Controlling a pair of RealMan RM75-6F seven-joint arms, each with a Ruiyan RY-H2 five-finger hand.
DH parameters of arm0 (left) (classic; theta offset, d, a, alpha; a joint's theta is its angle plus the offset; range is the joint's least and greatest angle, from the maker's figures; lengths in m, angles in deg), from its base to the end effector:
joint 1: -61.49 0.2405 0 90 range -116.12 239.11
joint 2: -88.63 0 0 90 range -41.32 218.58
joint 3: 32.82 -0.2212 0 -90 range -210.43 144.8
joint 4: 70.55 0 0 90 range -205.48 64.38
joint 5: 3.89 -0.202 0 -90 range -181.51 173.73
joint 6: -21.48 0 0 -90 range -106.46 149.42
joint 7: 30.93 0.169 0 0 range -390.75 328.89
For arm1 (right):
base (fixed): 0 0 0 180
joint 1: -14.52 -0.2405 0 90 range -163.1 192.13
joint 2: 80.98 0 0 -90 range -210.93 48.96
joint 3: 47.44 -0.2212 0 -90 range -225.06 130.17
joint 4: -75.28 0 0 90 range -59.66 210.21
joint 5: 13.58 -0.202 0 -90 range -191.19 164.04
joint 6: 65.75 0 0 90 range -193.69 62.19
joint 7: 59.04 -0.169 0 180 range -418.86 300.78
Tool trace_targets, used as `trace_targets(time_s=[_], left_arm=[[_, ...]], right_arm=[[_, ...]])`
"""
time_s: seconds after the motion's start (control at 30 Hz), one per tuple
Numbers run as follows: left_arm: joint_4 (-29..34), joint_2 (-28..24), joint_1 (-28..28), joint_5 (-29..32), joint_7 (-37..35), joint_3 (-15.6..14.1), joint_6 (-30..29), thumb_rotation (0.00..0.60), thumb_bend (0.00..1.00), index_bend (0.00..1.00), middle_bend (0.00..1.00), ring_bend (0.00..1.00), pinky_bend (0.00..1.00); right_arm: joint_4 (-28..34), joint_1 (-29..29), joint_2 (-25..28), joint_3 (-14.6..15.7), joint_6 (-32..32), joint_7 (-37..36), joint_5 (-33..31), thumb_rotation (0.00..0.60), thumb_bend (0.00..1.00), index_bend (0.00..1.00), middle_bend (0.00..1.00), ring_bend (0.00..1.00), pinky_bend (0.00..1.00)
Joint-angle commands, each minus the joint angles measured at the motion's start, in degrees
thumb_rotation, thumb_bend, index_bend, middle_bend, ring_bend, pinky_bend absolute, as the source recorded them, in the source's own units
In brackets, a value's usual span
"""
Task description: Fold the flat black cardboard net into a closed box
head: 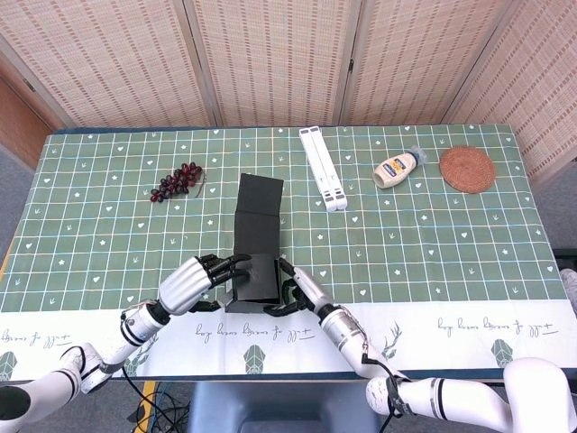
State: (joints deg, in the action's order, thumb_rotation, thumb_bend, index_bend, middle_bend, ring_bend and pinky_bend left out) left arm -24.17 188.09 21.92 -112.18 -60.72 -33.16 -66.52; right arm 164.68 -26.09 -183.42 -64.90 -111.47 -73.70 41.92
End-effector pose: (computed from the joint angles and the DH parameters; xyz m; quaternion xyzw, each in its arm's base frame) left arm -0.1228 0.3081 0.0014 -0.7459 -0.2212 -0.5917 0.2113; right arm -0.0481 -0.2927 -0.0908 0.5123 -0.7203 0.4497 0.1288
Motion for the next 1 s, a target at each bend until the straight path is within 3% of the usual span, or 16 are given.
trace_targets(time_s=[0.03, 0.4, 0.83, 1.0], left_arm=[[-3.42, 2.02, -0.61, -0.52, -1.24, -1.64, 0.2, 0.6, 0.11, 0.3, 0.19, 0.45, 0.51], [-13.87, 6.9, -1.47, -1.15, -4.02, -5.29, 0.16, 0.6, 0.11, 0.34, 0.26, 0.45, 0.51], [-18.41, 8.99, -2.03, -0.84, -5.66, -8.02, 0.24, 0.6, 0.11, 0.4, 0.31, 0.46, 0.51], [-19.87, 9.56, -2.17, -0.88, -5.2, -8.71, -0.49, 0.6, 0.11, 0.46, 0.37, 0.47, 0.51]], right_arm=[[-1.24, -0.42, -0.61, 0.51, 0.3, 0.8, -0.09, 0.6, 0.39, 0.18, 0.34, 0.71, 1.0], [-3.94, -1.01, -1.65, 1.27, 1.4, 1.82, 0.28, 0.6, 0.39, 0.18, 0.33, 0.71, 1.0], [-4.0, -0.83, -1.42, 1.94, 1.66, 2.25, 1.61, 0.6, 0.39, 0.18, 0.33, 0.71, 1.0], [-3.67, -0.76, -1.29, 2.29, 2.1, 2.15, 1.95, 0.6, 0.39, 0.18, 0.33, 0.71, 1.0]])
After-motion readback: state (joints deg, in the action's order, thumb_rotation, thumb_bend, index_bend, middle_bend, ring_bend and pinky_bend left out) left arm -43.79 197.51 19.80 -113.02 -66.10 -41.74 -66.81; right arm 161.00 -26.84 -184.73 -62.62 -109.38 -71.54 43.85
